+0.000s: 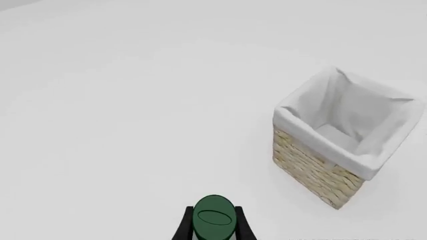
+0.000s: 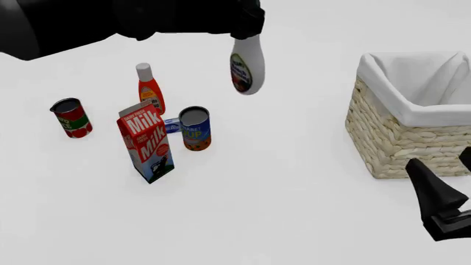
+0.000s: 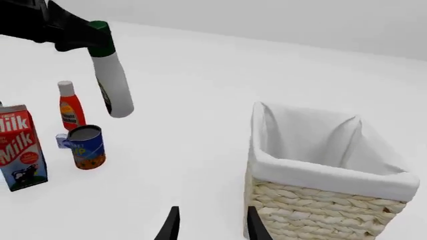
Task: Pick the salad dressing and place it in the basket.
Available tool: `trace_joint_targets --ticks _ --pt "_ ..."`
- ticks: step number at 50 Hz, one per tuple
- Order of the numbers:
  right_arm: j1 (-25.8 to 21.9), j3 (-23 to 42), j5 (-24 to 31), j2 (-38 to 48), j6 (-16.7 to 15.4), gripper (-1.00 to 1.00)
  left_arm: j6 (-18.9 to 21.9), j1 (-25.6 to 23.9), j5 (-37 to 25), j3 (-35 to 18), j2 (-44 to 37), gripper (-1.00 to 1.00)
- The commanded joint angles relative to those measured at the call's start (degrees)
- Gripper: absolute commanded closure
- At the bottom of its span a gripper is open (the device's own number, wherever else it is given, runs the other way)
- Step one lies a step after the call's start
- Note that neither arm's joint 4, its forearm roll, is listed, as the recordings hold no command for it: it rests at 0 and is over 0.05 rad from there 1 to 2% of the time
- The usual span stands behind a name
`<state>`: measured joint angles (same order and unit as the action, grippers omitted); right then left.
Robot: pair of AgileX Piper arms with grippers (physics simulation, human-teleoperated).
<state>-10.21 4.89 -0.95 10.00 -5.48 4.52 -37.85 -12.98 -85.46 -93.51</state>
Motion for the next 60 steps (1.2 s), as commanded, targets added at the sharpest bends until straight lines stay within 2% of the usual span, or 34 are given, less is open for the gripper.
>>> trace_joint_targets --ticks 1,6,10,16,21,31,39,60 --pt "-5.27 8.15 2.8 7.65 -5.8 -1.0 0.73 -0.48 0.32 0.16 0.52 1.0" --pt "-8.29 12.54 5.12 9.77 -8.27 -1.0 0.58 -0.78 0.09 0.09 0.7 1.0" --pt "-10.17 15.11 5.8 11.59 -8.69 -1.0 0.37 -1.07 -0.04 0.09 0.82 1.0" --pt "-12.1 16.93 3.58 14.16 -10.69 -1.0 -0.07 -1.22 -0.04 0.2 0.92 1.0" --pt "-13.65 18.74 2.86 15.33 -10.29 -1.0 -0.14 -1.34 0.02 0.31 1.0 1.0" --pt "-17.05 20.21 -1.0 18.77 -11.15 -1.0 -0.53 -1.93 0.22 0.74 1.13 1.0" --pt "-19.78 20.91 -6.3 23.25 -12.06 -1.0 -1.08 -2.75 0.18 1.16 1.71 1.0" --pt "-24.05 23.04 -14.83 30.9 -13.25 -1.0 -1.77 -3.75 0.3 2.01 2.41 1.0"
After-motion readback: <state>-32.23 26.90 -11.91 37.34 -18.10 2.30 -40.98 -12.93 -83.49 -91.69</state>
